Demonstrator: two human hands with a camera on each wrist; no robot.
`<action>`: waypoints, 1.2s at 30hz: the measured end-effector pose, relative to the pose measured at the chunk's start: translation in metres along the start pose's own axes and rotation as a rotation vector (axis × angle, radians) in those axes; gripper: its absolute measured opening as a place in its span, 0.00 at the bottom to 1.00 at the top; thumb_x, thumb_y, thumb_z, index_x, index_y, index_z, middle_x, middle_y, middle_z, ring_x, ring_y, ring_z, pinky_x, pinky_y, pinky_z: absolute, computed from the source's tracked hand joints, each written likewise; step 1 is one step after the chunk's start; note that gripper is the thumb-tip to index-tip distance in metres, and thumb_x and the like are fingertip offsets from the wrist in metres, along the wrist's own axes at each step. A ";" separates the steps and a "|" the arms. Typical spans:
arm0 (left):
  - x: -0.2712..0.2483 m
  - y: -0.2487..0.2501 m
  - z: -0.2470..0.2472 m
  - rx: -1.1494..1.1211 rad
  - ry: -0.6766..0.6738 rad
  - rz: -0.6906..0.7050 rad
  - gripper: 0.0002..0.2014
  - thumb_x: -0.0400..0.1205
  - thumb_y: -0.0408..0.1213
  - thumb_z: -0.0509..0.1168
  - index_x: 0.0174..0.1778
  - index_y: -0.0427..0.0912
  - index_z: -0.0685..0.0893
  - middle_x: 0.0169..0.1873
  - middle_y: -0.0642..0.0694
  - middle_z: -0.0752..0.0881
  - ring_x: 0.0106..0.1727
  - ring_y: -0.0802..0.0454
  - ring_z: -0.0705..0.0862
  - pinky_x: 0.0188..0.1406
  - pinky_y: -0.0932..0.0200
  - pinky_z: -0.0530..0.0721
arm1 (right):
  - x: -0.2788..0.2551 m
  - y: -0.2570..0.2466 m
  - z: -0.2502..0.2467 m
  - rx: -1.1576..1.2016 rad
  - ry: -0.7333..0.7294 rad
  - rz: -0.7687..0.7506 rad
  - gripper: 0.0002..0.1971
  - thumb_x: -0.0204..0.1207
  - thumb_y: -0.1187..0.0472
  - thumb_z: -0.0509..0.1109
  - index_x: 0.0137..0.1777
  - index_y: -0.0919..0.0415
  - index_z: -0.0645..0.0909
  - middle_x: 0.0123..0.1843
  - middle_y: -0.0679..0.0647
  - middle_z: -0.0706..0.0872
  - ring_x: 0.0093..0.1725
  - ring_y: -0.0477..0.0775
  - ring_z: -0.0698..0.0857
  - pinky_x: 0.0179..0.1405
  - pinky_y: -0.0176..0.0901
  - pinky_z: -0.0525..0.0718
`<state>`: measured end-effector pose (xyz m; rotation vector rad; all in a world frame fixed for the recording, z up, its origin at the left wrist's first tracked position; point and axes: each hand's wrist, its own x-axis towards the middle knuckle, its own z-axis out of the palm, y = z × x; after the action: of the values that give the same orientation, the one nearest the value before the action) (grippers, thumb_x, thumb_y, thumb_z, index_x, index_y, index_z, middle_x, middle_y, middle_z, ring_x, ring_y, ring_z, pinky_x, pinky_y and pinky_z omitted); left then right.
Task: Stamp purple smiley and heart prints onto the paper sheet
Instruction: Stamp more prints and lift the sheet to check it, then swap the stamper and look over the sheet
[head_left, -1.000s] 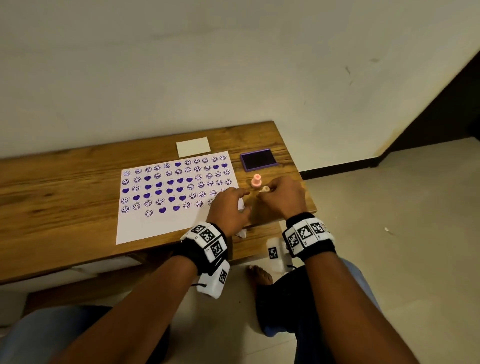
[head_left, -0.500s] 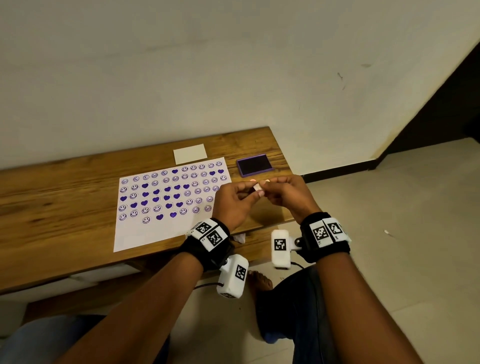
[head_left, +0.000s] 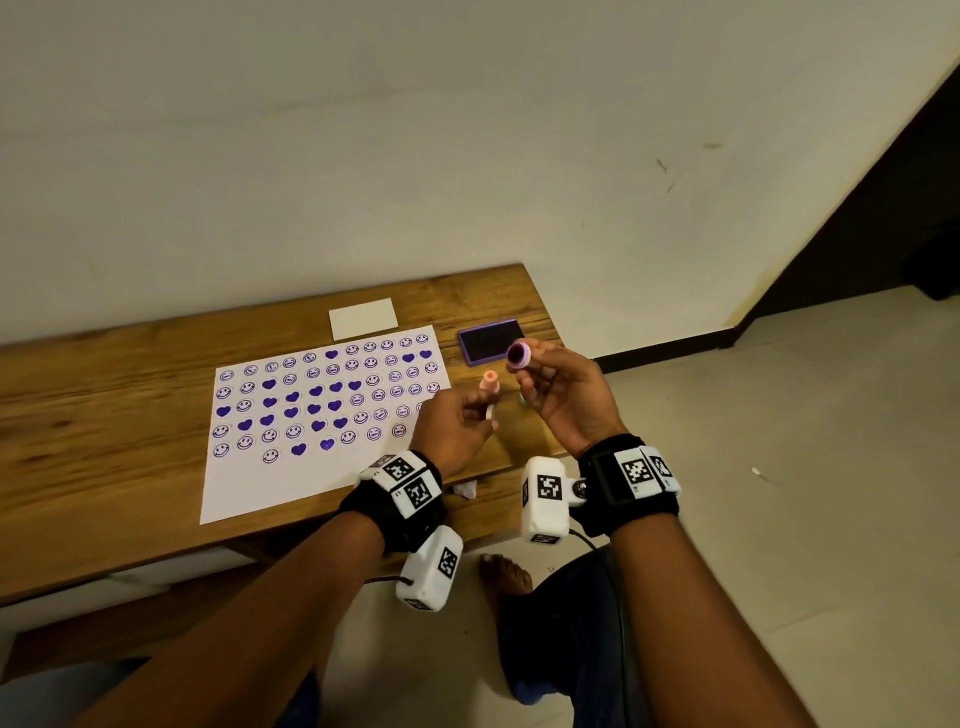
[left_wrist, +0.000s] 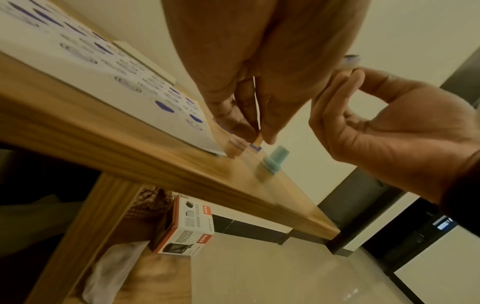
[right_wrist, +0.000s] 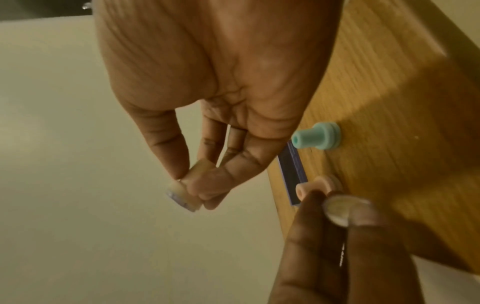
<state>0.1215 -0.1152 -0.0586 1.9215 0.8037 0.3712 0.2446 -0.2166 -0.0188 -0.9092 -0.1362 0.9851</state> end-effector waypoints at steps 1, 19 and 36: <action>0.001 -0.001 0.002 0.012 0.001 -0.009 0.15 0.76 0.31 0.73 0.59 0.44 0.88 0.50 0.51 0.90 0.43 0.65 0.85 0.38 0.80 0.77 | 0.001 0.000 0.001 0.067 0.006 0.016 0.11 0.70 0.67 0.72 0.52 0.69 0.86 0.44 0.63 0.89 0.36 0.51 0.87 0.33 0.33 0.87; 0.009 -0.003 0.021 0.466 -0.046 0.096 0.11 0.78 0.39 0.70 0.56 0.43 0.88 0.55 0.42 0.84 0.55 0.44 0.84 0.51 0.56 0.78 | 0.003 0.012 0.003 0.541 -0.105 0.139 0.28 0.47 0.72 0.86 0.50 0.72 0.83 0.40 0.66 0.85 0.30 0.53 0.84 0.27 0.35 0.85; -0.046 -0.028 -0.058 0.098 0.184 0.087 0.14 0.77 0.38 0.73 0.59 0.48 0.88 0.53 0.49 0.83 0.50 0.57 0.82 0.47 0.58 0.85 | -0.003 0.013 -0.004 0.446 0.004 0.074 0.25 0.45 0.72 0.88 0.46 0.71 0.87 0.46 0.67 0.89 0.39 0.55 0.90 0.35 0.37 0.90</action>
<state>0.0446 -0.0992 -0.0520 2.0395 0.8738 0.5775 0.2359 -0.2184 -0.0294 -0.5094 0.1189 1.0288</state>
